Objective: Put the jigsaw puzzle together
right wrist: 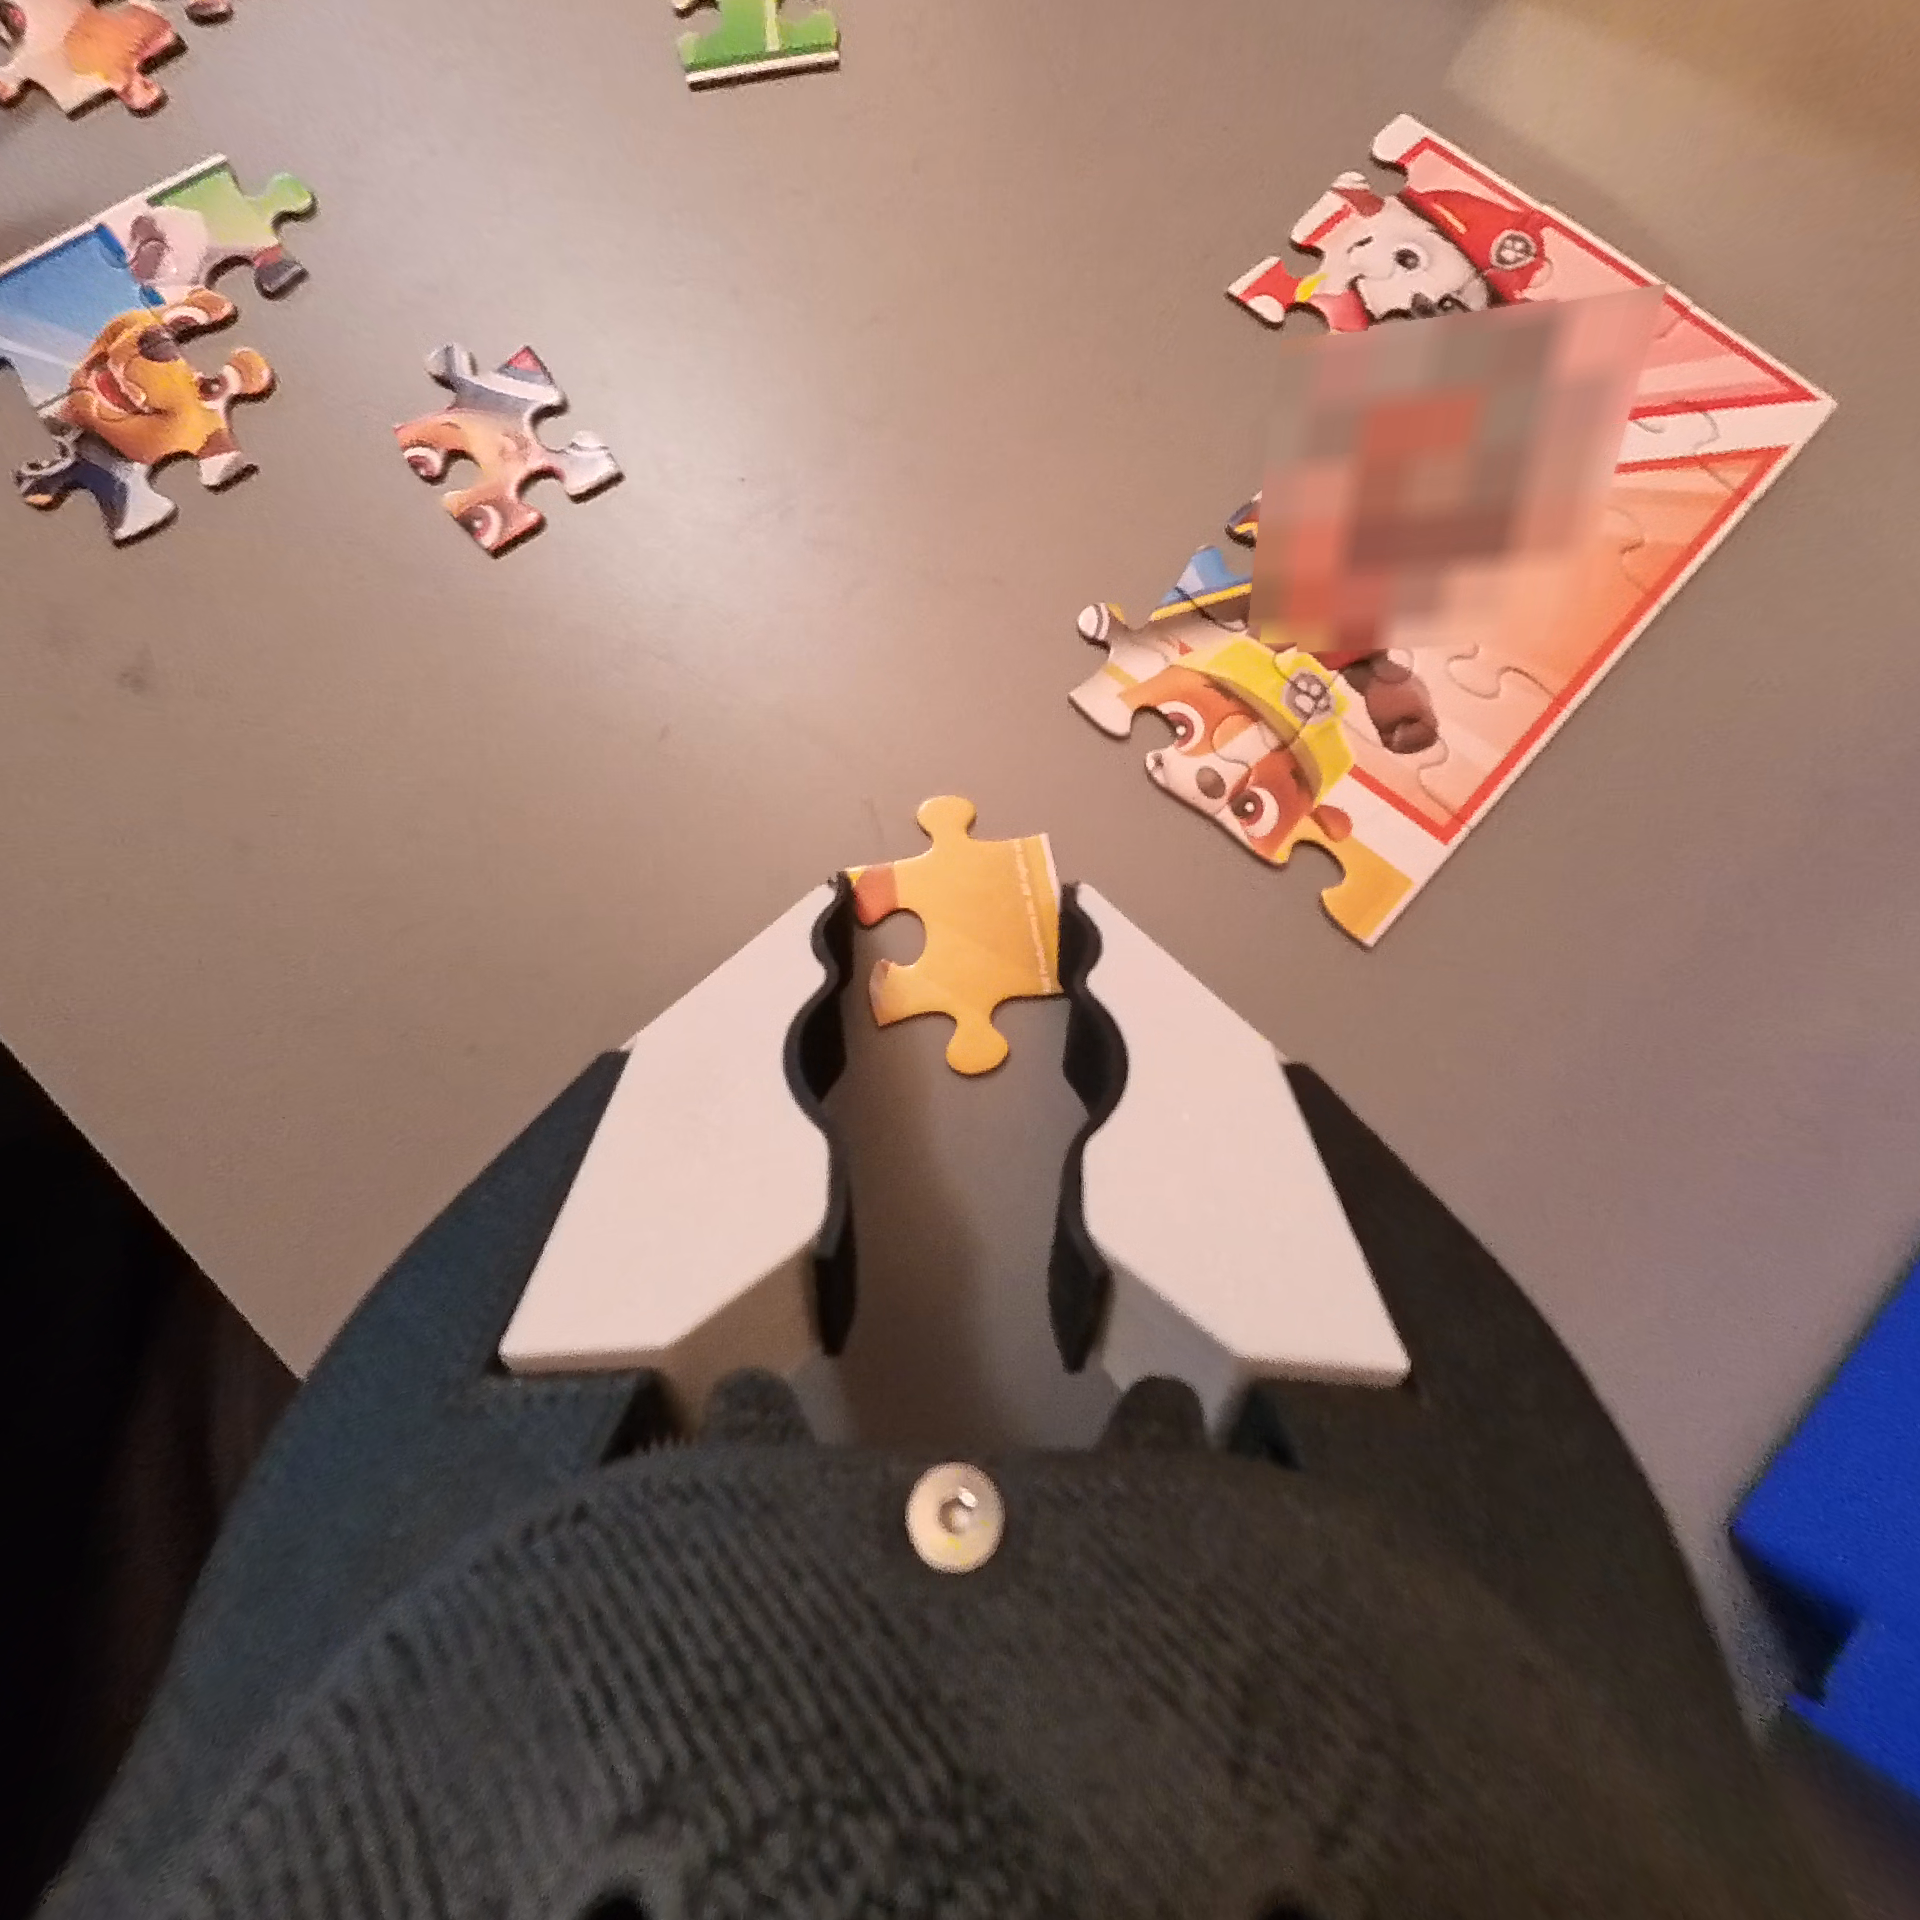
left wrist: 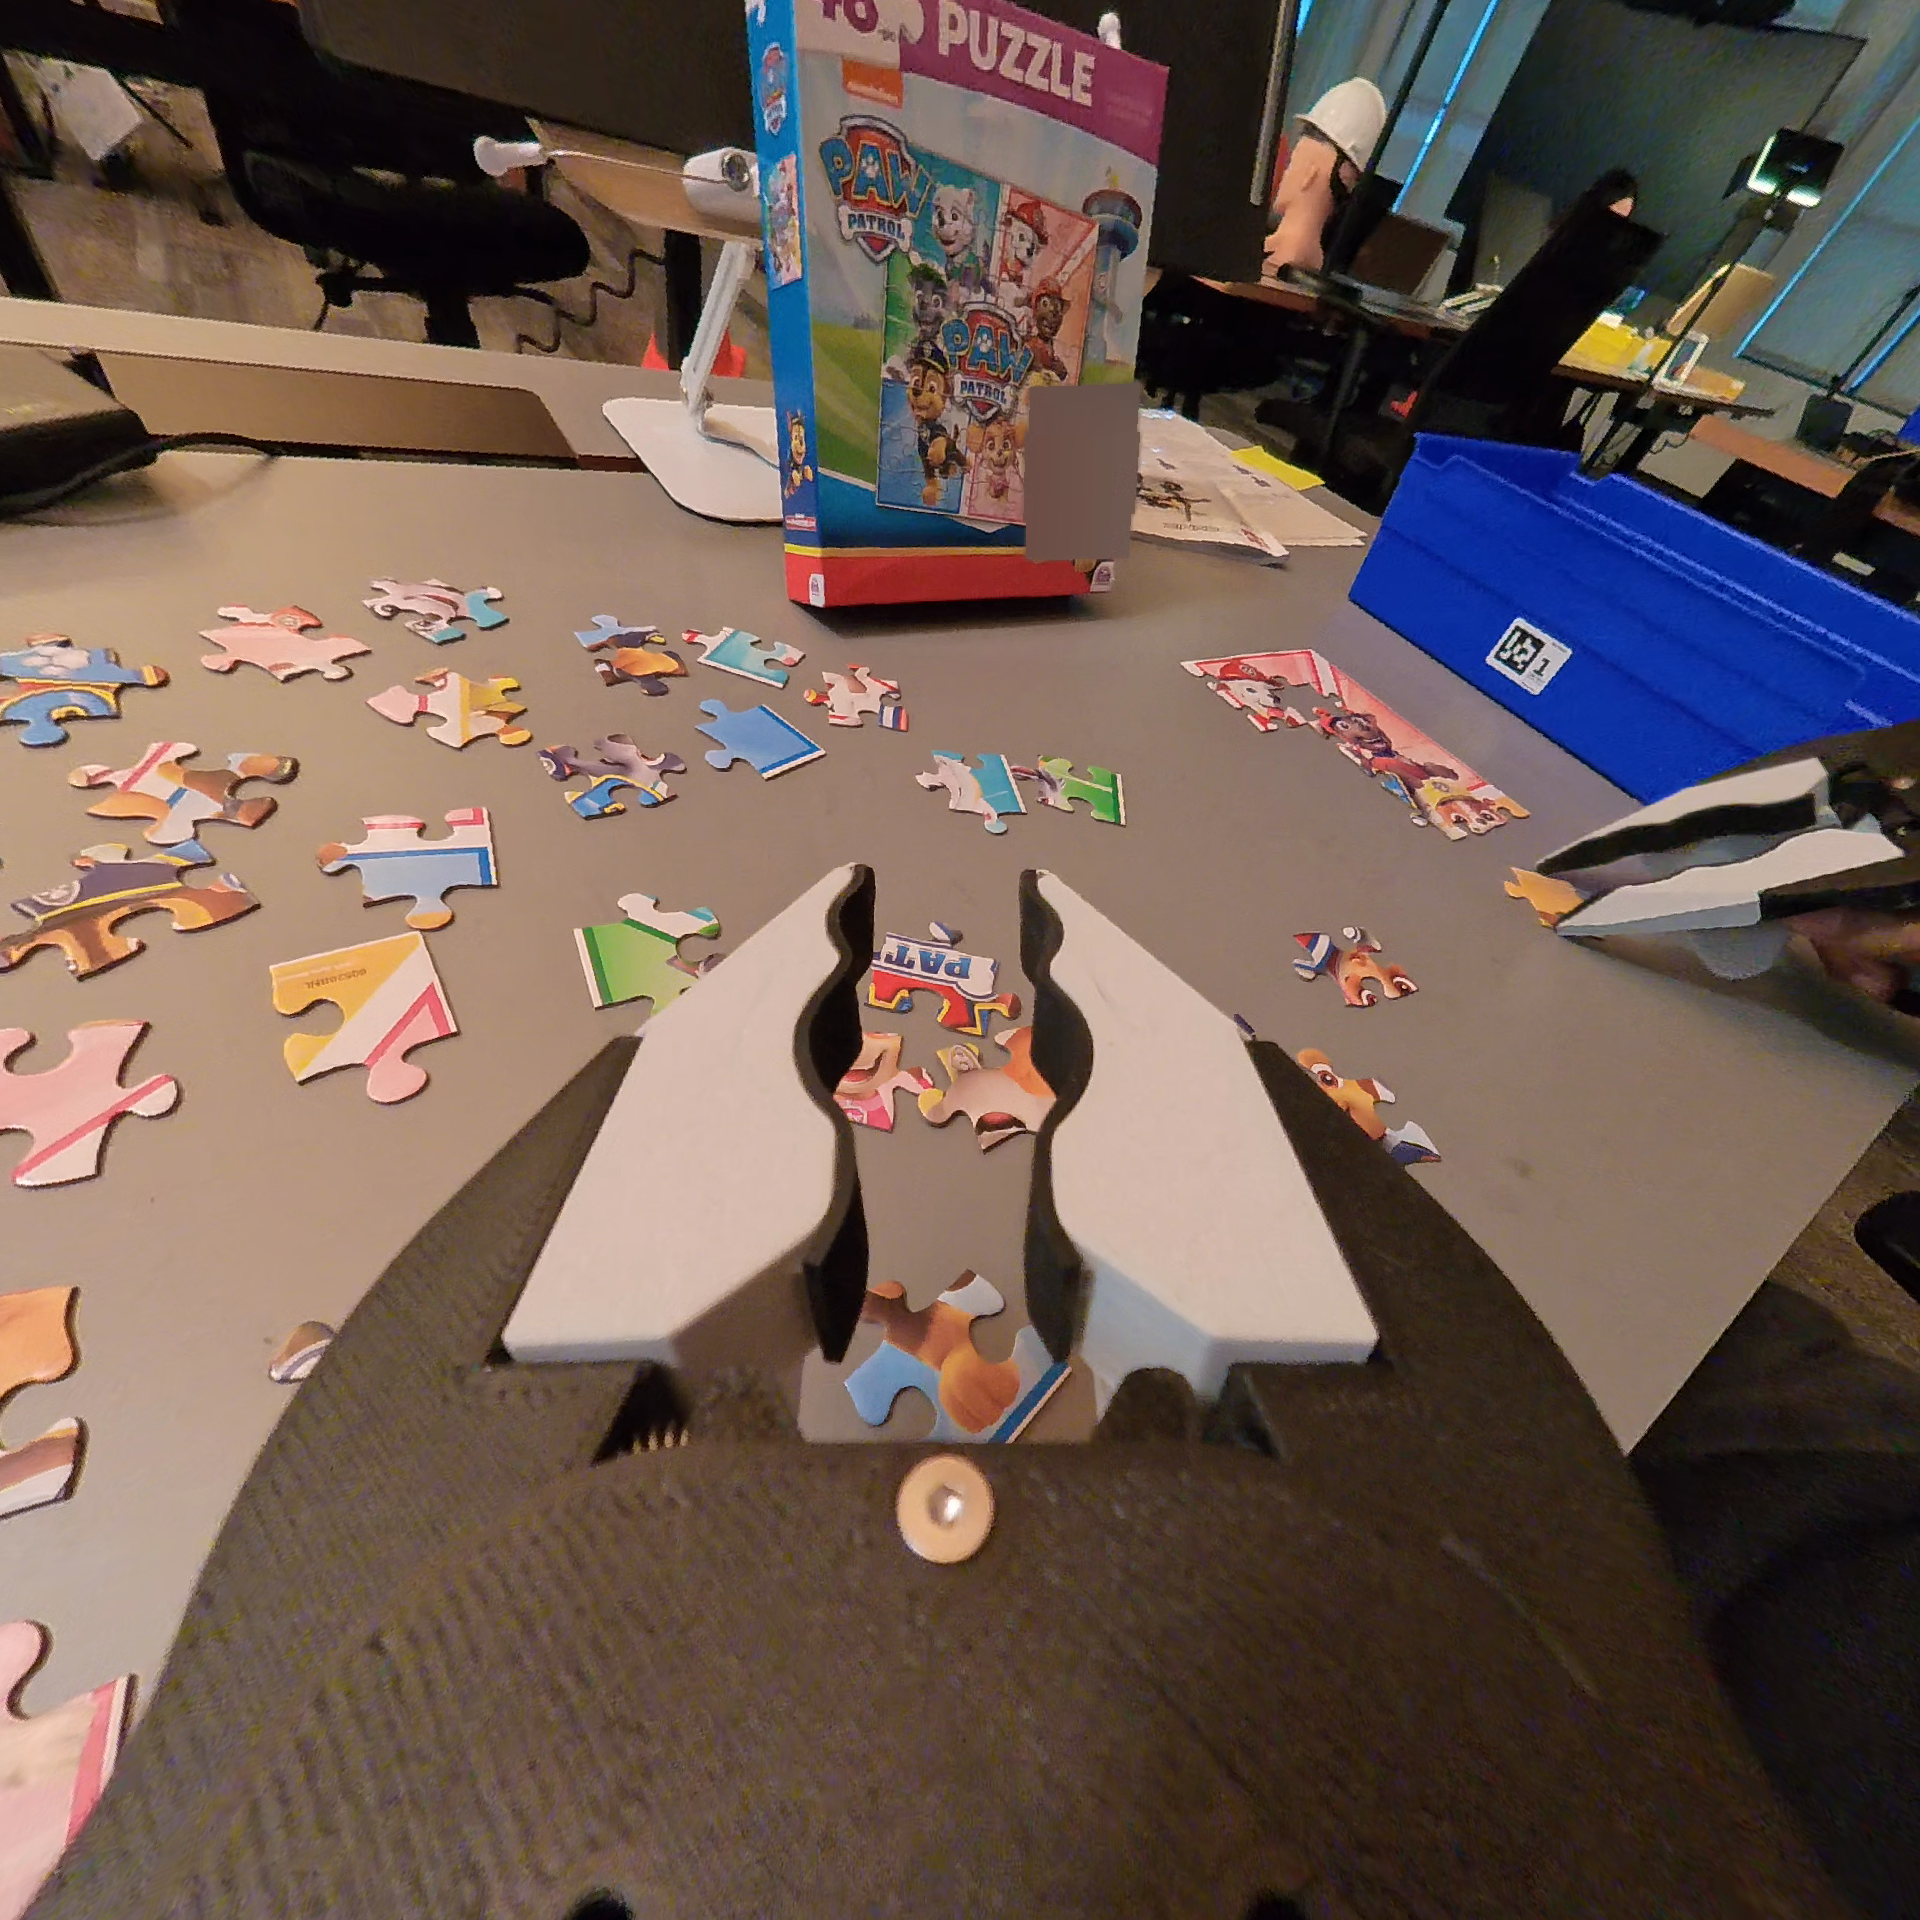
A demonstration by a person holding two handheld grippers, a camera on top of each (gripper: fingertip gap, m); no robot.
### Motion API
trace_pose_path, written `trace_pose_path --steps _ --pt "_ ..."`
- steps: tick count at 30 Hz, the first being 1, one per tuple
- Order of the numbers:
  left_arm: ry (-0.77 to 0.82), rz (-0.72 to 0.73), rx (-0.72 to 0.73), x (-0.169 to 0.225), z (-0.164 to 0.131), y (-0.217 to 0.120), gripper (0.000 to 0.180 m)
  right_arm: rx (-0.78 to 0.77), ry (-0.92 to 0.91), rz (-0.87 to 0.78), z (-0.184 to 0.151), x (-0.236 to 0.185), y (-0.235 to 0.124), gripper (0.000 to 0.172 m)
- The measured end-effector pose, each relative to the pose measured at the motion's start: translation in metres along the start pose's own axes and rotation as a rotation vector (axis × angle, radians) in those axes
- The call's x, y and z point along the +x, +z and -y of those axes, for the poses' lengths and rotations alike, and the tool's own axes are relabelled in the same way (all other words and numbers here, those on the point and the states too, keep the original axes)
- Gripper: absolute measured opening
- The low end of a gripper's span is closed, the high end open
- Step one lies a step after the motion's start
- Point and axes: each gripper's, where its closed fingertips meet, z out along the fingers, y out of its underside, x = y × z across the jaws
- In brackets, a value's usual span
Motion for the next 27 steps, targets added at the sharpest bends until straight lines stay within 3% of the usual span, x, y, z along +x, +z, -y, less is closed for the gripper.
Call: trace_pose_path --steps 6,9,15,20,23,25,27 --pt "0.003 -0.004 0.004 0.002 0.002 0.0 0.025 0.032 0.054 -0.055 -0.005 0.008 -0.006 0.038" --pt "0.002 -0.004 0.003 0.001 0.001 0.0 0.025 0.079 0.078 -0.091 0.001 0.019 -0.013 0.022" --pt "0.007 -0.002 0.006 0.002 0.003 -0.001 0.025 0.096 0.145 -0.178 0.003 0.046 -0.018 0.036" --pt "0.001 -0.006 0.004 0.002 0.002 0.0 0.025 0.011 0.127 -0.157 -0.01 0.049 -0.01 0.062" --pt "0.003 -0.004 0.003 0.002 0.001 0.0 0.025 0.007 0.137 -0.14 -0.011 0.049 -0.009 0.055" --pt "0.004 -0.001 0.007 0.001 0.002 -0.001 0.025 0.011 0.138 -0.142 -0.01 0.047 -0.009 0.038" --pt "0.004 0.0 0.007 0.001 0.003 -0.001 0.025 0.018 0.146 -0.149 -0.01 0.047 -0.009 0.038"
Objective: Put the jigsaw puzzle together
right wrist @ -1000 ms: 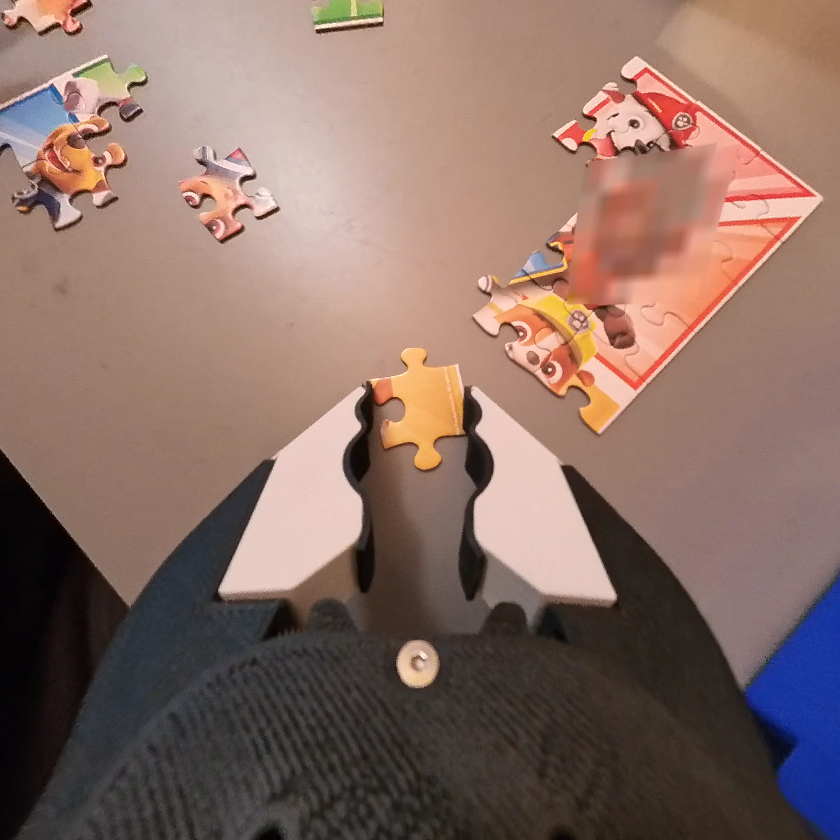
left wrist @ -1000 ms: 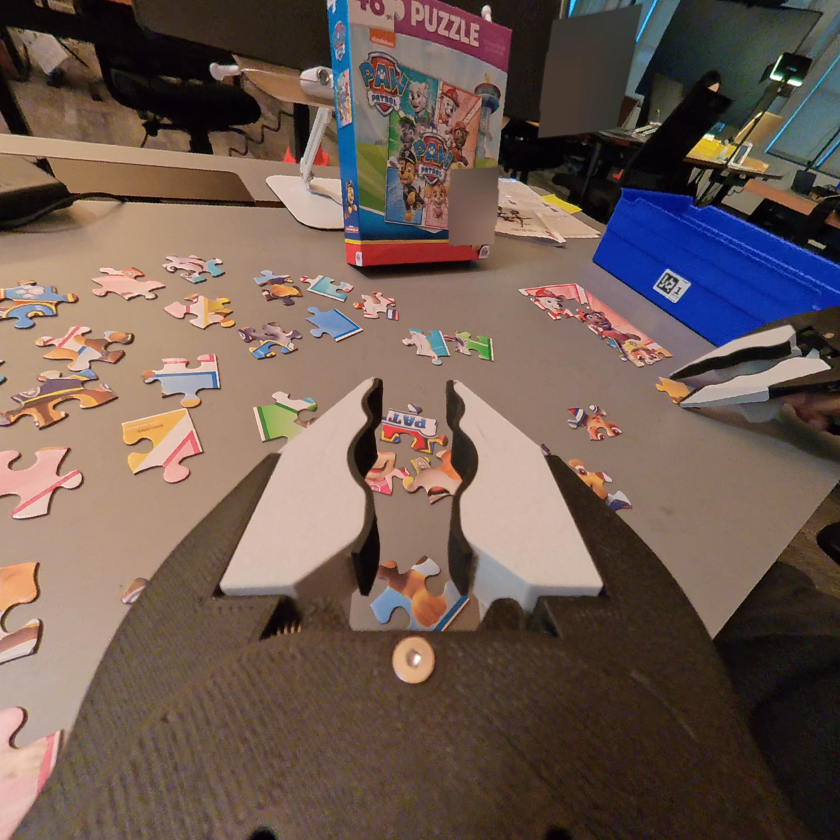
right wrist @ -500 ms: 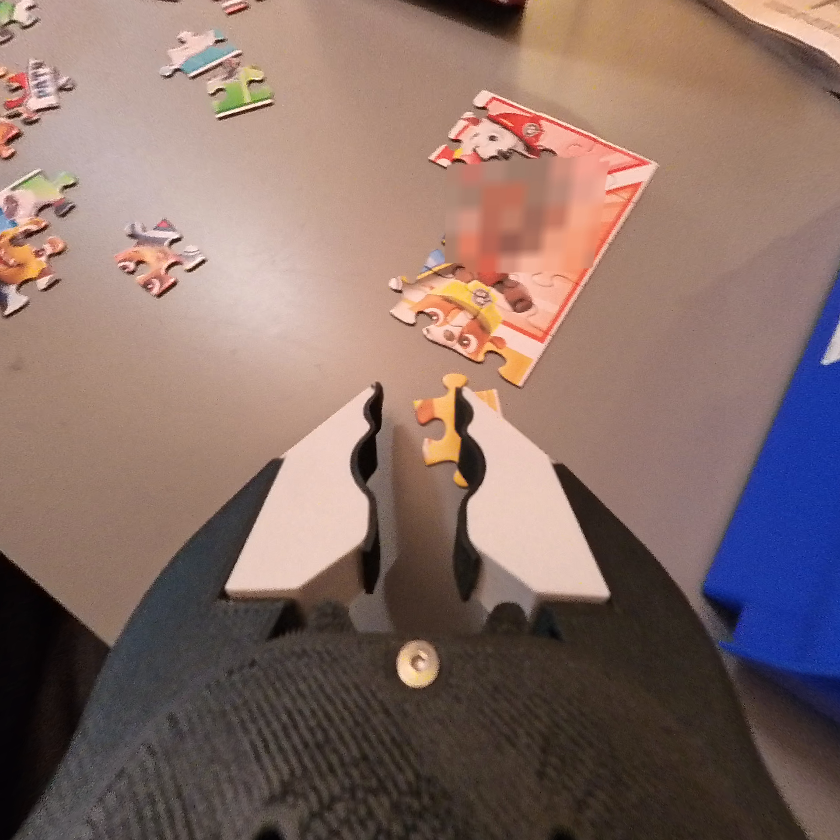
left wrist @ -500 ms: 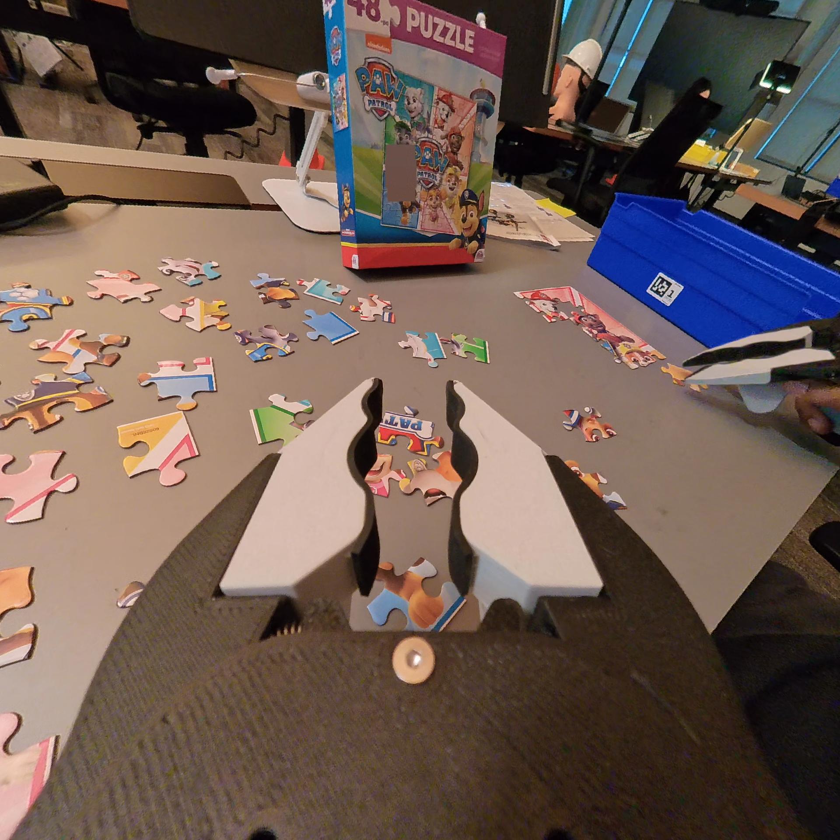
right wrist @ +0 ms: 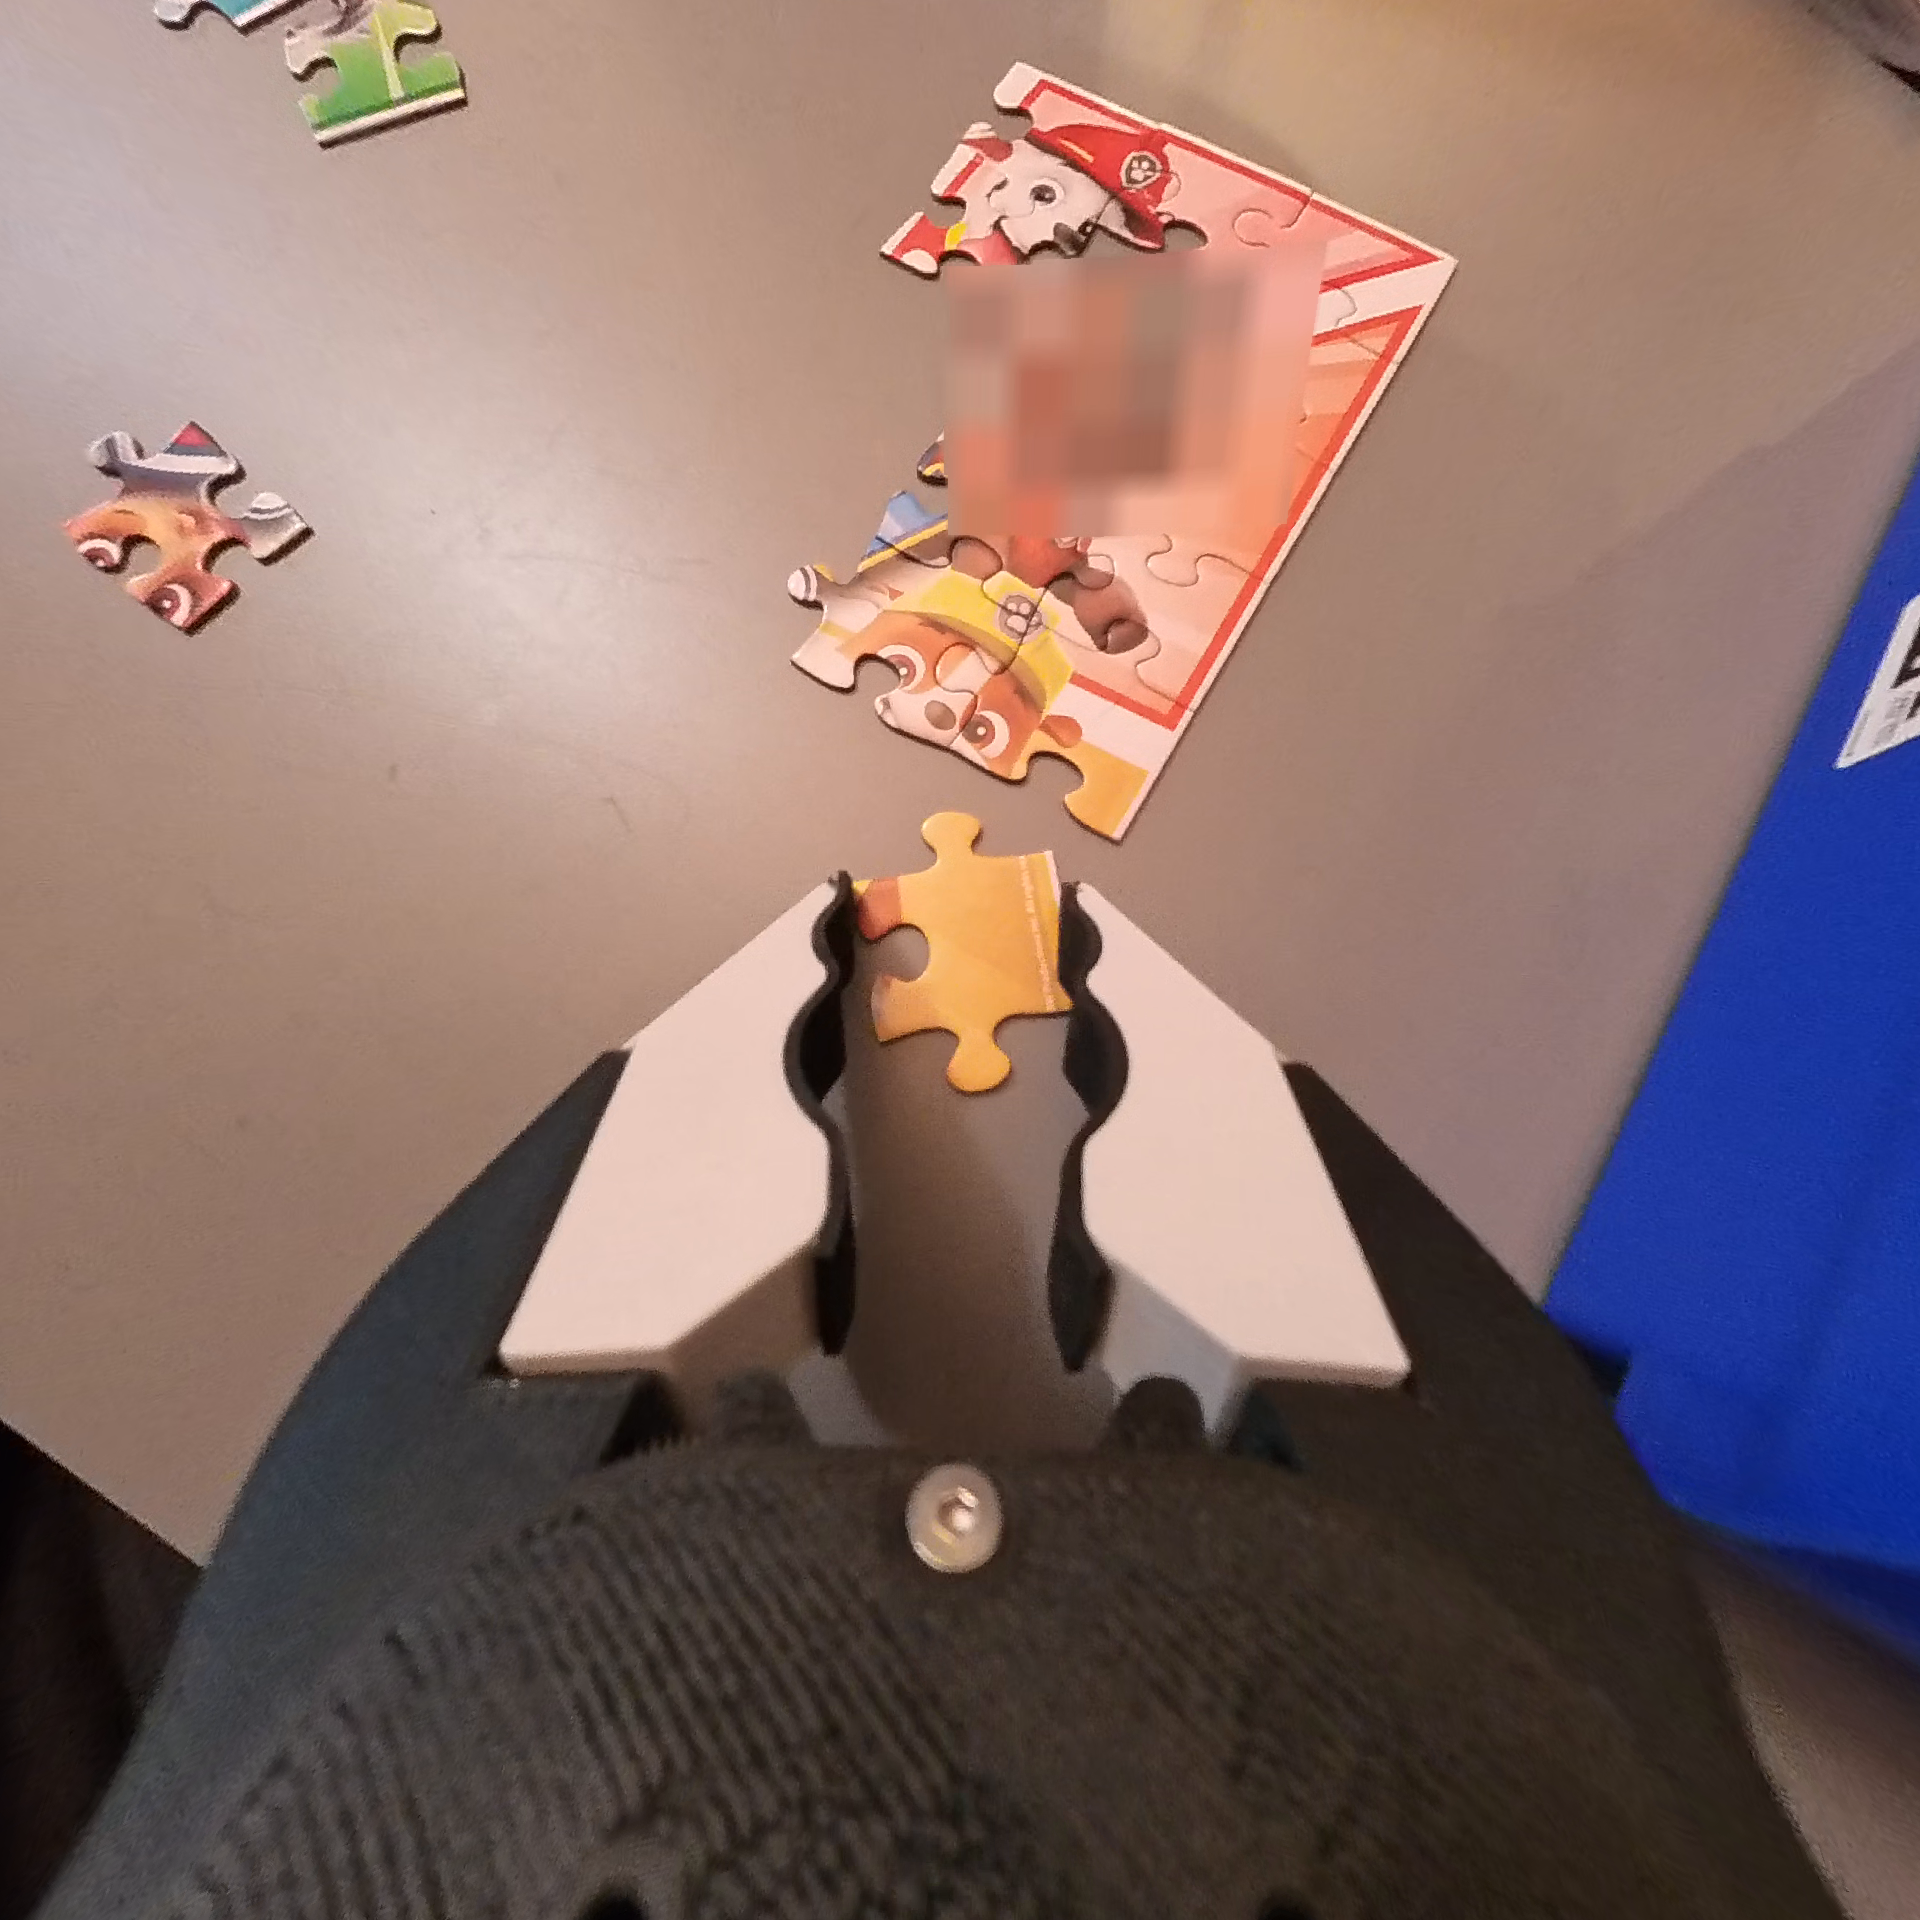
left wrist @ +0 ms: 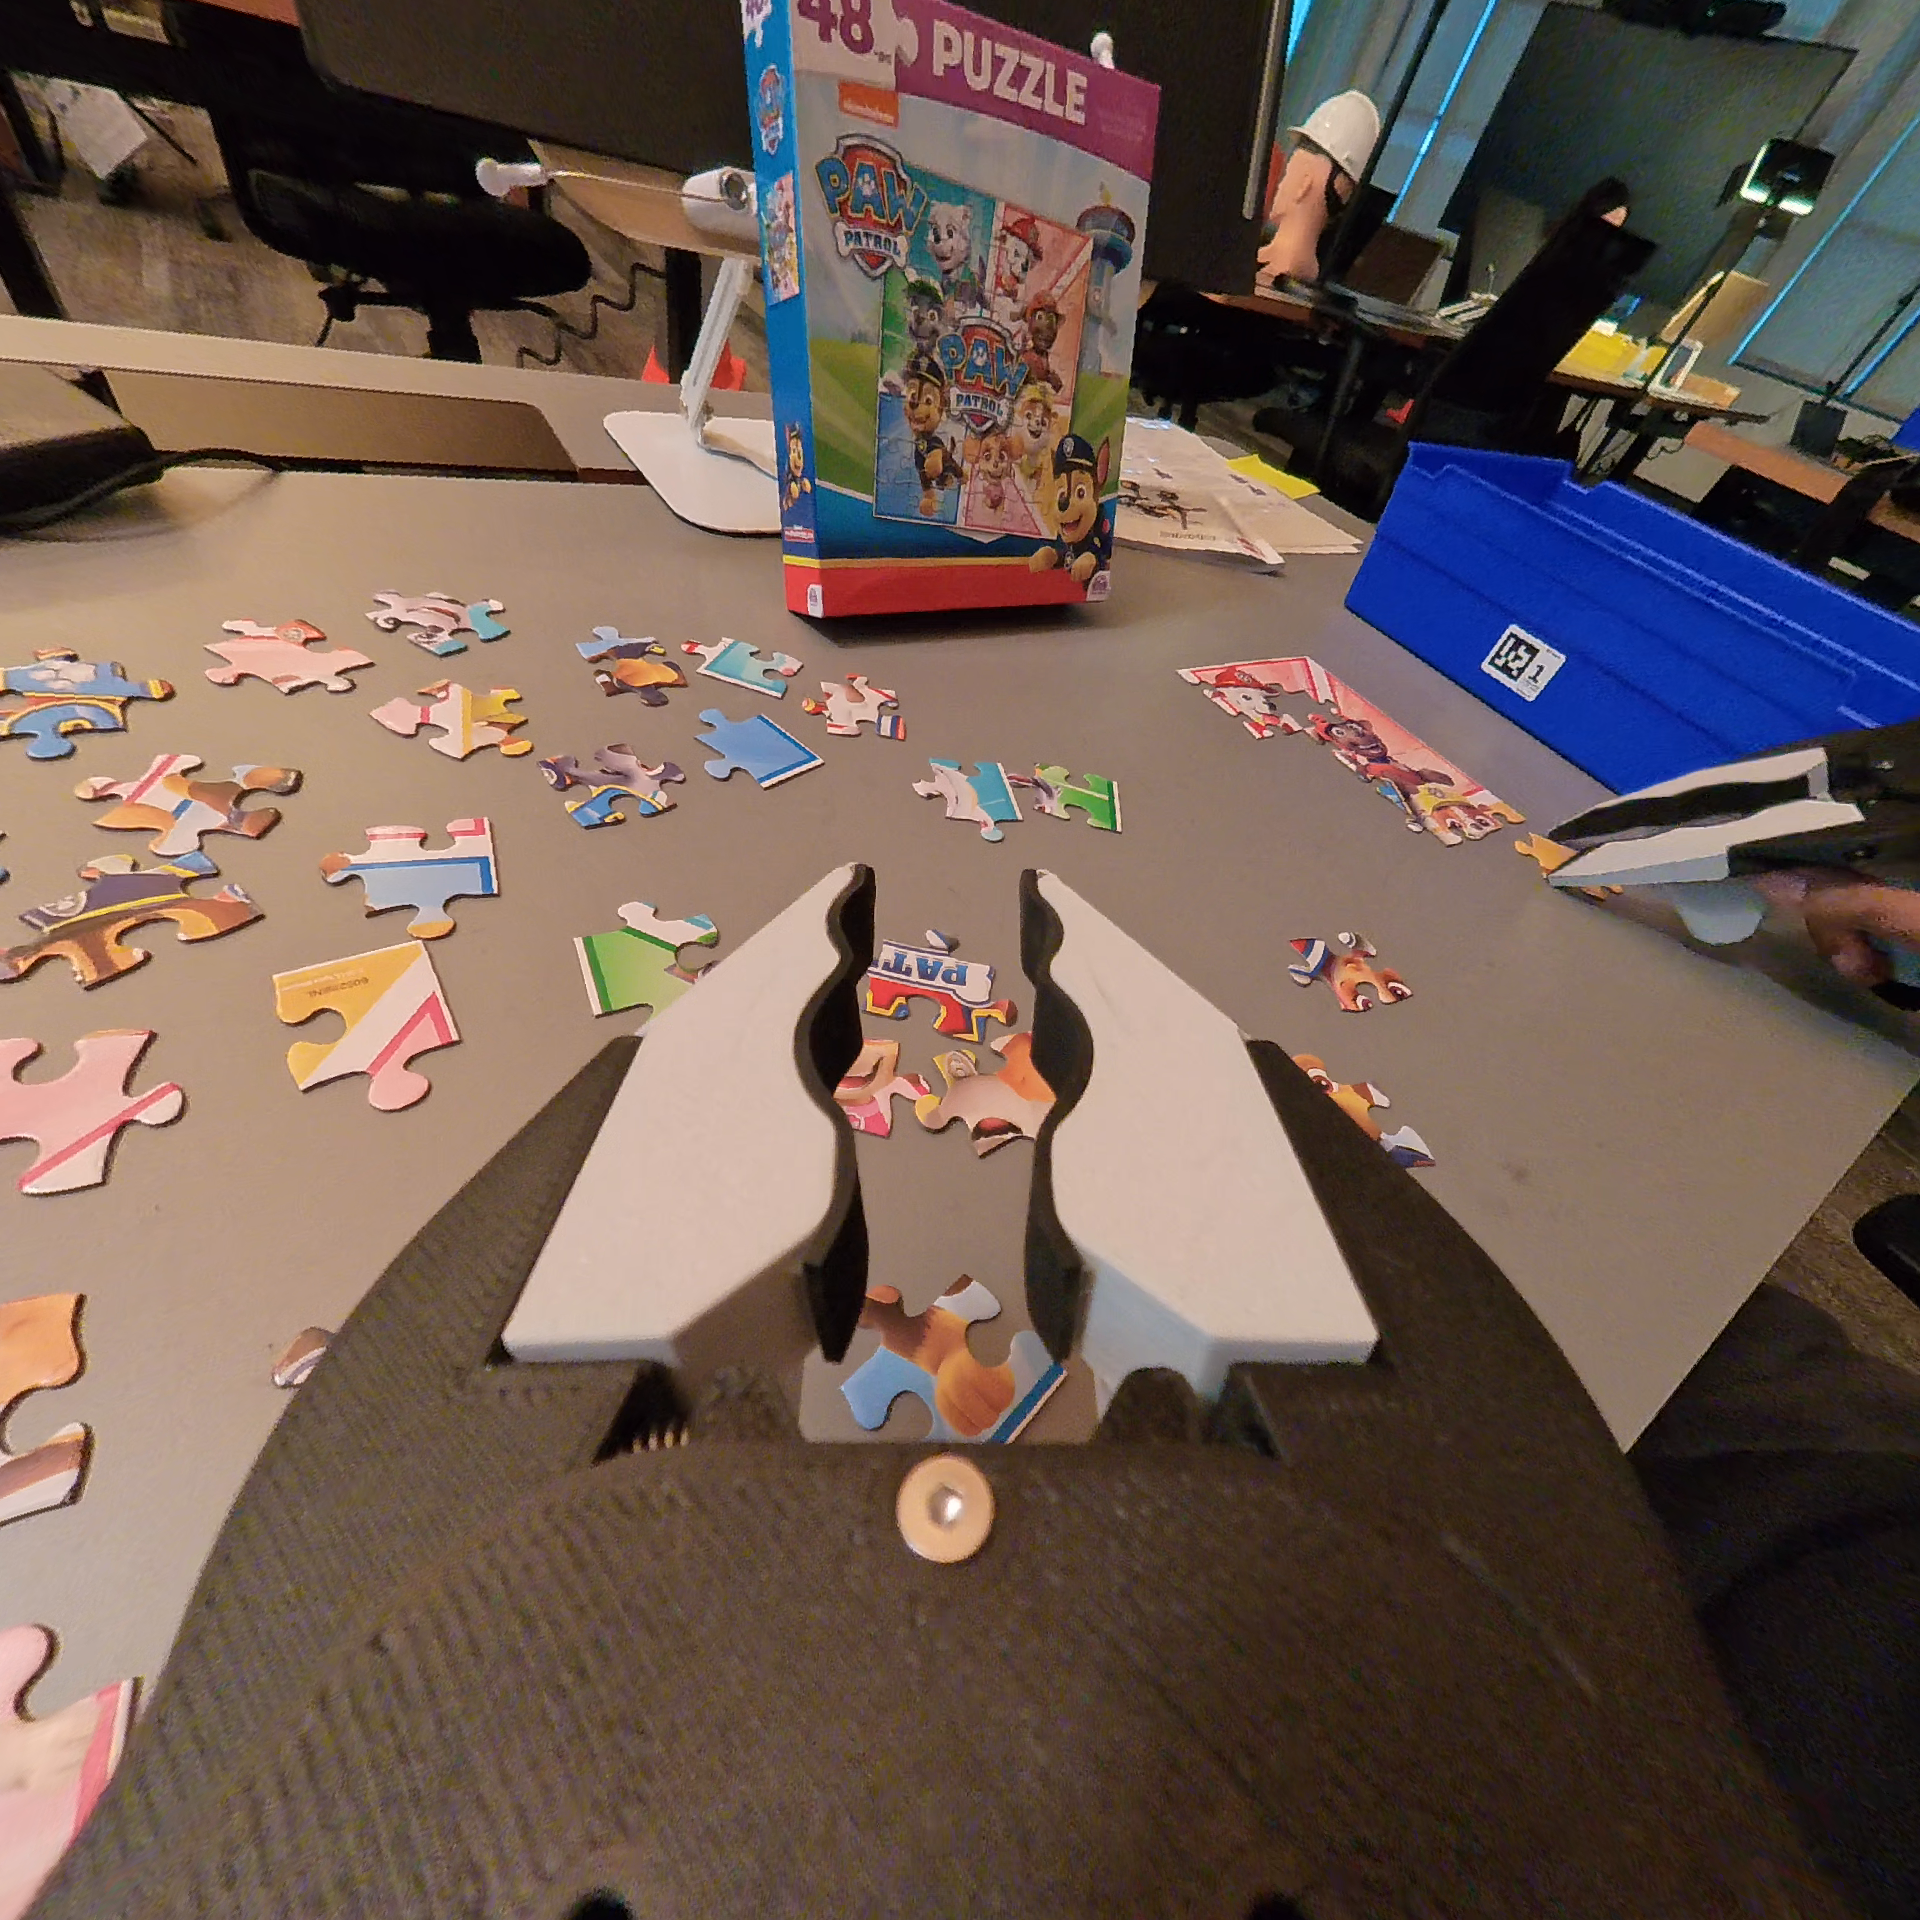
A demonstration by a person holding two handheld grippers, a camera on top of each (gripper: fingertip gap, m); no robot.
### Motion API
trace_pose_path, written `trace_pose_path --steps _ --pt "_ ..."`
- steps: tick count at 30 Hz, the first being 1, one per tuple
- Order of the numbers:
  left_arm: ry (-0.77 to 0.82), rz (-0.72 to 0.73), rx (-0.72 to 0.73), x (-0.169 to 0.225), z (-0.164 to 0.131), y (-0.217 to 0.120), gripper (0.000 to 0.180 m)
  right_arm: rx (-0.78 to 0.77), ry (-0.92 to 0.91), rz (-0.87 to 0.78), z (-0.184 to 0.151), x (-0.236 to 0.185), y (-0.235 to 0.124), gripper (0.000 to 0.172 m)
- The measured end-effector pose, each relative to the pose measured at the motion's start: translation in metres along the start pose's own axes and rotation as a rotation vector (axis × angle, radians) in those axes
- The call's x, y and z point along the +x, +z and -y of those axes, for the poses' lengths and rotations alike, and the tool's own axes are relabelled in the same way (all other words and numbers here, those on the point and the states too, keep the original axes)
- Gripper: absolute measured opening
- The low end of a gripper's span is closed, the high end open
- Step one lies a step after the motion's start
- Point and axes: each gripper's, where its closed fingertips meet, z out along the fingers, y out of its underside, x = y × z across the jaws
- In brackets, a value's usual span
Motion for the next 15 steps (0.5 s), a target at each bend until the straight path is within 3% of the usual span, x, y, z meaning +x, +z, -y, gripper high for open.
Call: trace_pose_path --steps 12,13,15 --pt "-0.002 -0.002 0.003 0.0 0.001 -0.001 0.025 0.023 0.033 0.003 0.004 -0.004 -0.002 0.037" --pt "-0.002 -0.002 0.001 0.0 0.0 0.0 0.025 0.033 0.037 0.001 0.007 -0.003 -0.003 0.024" --pt "0.0 -0.003 -0.001 0.0 0.0 0.0 0.026 0.061 0.046 -0.016 0.013 0.001 -0.006 0.02"
